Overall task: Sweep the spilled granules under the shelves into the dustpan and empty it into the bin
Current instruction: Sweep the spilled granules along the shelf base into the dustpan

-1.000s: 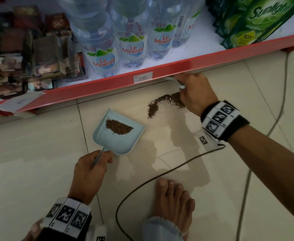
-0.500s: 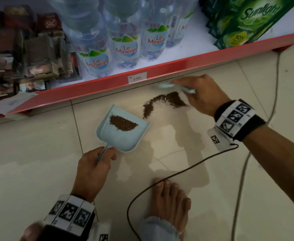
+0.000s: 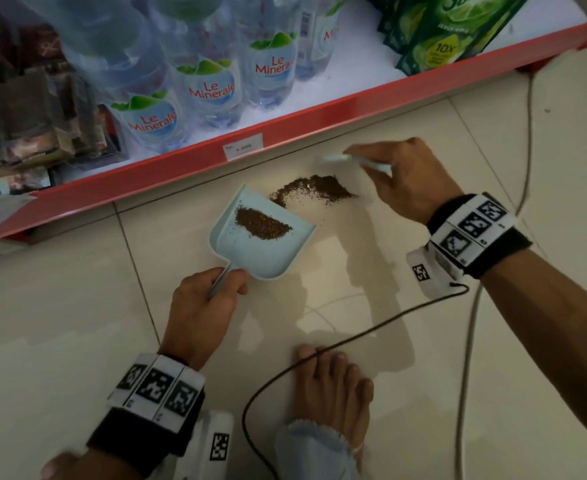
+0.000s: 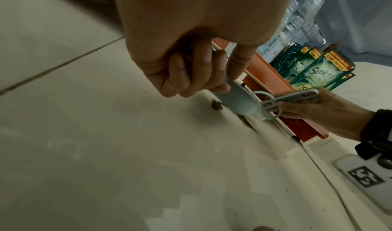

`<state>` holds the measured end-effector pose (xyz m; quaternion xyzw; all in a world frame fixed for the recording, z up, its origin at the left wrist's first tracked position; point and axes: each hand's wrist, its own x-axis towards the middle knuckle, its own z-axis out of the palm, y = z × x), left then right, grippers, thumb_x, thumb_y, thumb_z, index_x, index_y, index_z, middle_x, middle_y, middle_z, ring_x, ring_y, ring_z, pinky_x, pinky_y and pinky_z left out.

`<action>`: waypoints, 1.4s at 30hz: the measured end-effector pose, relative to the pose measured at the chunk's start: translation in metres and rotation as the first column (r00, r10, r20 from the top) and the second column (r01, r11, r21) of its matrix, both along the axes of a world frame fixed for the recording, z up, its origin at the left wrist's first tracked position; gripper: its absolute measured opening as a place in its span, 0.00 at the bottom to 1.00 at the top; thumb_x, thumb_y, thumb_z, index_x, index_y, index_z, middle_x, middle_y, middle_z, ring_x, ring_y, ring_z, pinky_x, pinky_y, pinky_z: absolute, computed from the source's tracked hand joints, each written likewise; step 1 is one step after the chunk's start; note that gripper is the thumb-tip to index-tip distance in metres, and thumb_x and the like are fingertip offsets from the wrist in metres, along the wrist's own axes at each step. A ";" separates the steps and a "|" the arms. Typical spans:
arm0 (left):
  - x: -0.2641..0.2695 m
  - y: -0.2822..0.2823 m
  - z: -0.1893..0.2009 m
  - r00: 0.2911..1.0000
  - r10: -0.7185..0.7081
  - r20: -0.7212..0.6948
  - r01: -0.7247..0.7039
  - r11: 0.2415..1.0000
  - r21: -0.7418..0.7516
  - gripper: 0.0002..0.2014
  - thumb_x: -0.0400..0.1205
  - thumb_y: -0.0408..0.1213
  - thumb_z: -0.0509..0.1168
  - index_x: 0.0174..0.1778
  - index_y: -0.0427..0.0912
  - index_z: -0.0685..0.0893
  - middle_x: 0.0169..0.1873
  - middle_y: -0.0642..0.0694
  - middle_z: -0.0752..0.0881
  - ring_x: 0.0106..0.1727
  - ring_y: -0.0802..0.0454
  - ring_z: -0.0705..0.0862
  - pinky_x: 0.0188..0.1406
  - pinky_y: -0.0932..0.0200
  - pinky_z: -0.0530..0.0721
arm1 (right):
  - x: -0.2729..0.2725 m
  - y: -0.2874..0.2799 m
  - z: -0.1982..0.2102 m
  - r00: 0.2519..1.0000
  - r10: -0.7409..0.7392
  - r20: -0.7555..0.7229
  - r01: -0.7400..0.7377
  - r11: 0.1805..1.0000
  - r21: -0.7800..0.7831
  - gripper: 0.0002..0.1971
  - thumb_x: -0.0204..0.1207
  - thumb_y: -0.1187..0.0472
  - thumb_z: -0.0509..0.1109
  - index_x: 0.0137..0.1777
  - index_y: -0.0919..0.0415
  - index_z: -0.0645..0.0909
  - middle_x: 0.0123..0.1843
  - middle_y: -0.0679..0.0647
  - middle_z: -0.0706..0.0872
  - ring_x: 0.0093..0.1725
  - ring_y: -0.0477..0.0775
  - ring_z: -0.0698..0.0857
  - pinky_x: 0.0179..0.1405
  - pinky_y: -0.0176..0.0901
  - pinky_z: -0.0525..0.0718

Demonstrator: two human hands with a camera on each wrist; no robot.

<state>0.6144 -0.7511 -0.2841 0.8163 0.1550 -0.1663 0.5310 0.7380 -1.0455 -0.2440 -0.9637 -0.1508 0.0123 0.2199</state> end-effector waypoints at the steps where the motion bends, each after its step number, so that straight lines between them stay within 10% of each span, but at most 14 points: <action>1: -0.001 -0.001 -0.001 1.000 -0.009 0.002 0.009 1.000 0.000 0.16 0.74 0.54 0.62 0.28 0.48 0.83 0.14 0.55 0.73 0.20 0.59 0.70 0.28 0.55 0.71 | 0.005 -0.006 -0.001 0.997 -0.069 0.035 0.070 0.997 -0.032 0.17 0.80 0.68 0.64 0.65 0.55 0.86 0.49 0.62 0.93 0.40 0.63 0.90 0.46 0.46 0.87; 6: -0.005 -0.004 -0.001 0.999 -0.031 -0.007 0.031 1.000 -0.001 0.16 0.74 0.54 0.63 0.26 0.49 0.83 0.14 0.55 0.73 0.20 0.59 0.69 0.29 0.55 0.71 | 0.035 -0.024 -0.008 0.929 -0.371 0.002 0.359 0.897 -0.258 0.20 0.80 0.67 0.59 0.67 0.52 0.84 0.52 0.68 0.89 0.51 0.73 0.85 0.52 0.61 0.85; 14: 0.002 0.002 -0.003 0.999 0.020 -0.027 -0.020 1.000 -0.017 0.17 0.72 0.58 0.63 0.26 0.50 0.84 0.15 0.55 0.73 0.20 0.58 0.69 0.26 0.57 0.69 | -0.006 0.002 -0.001 0.986 0.004 -0.164 -0.015 0.998 -0.068 0.14 0.81 0.67 0.63 0.60 0.58 0.87 0.41 0.62 0.91 0.32 0.62 0.84 0.35 0.41 0.78; 22: -0.001 0.005 -0.003 0.999 0.030 -0.042 -0.030 1.000 -0.006 0.16 0.73 0.56 0.63 0.25 0.51 0.84 0.14 0.54 0.72 0.19 0.59 0.68 0.24 0.57 0.68 | 0.047 0.018 -0.025 0.914 -0.406 0.012 0.401 0.896 -0.189 0.15 0.79 0.70 0.59 0.58 0.64 0.85 0.55 0.68 0.88 0.54 0.71 0.85 0.55 0.54 0.84; 31: 0.003 0.013 0.003 0.998 0.061 -0.014 -0.061 0.998 -0.019 0.17 0.73 0.56 0.64 0.27 0.48 0.84 0.15 0.55 0.71 0.19 0.59 0.68 0.23 0.60 0.67 | 0.016 0.032 -0.007 0.956 0.268 -0.117 -0.265 0.963 0.039 0.17 0.80 0.59 0.60 0.63 0.58 0.87 0.58 0.56 0.92 0.50 0.55 0.91 0.53 0.48 0.88; 39: 0.000 0.017 0.002 0.999 0.047 -0.021 -0.046 0.999 0.015 0.17 0.79 0.51 0.65 0.26 0.49 0.84 0.16 0.54 0.72 0.19 0.58 0.69 0.24 0.59 0.68 | 0.036 0.024 -0.023 0.972 -0.219 0.081 0.229 0.962 -0.150 0.12 0.75 0.76 0.61 0.49 0.65 0.85 0.48 0.64 0.89 0.44 0.63 0.87 0.49 0.42 0.80; 42: 0.004 0.015 0.005 0.998 0.053 -0.022 -0.053 0.999 0.011 0.16 0.75 0.55 0.64 0.27 0.49 0.84 0.15 0.54 0.72 0.19 0.59 0.69 0.24 0.59 0.68 | 0.035 0.040 -0.031 0.989 -0.148 -0.016 0.145 0.981 -0.131 0.20 0.78 0.76 0.60 0.63 0.61 0.85 0.58 0.61 0.90 0.53 0.61 0.89 0.58 0.43 0.84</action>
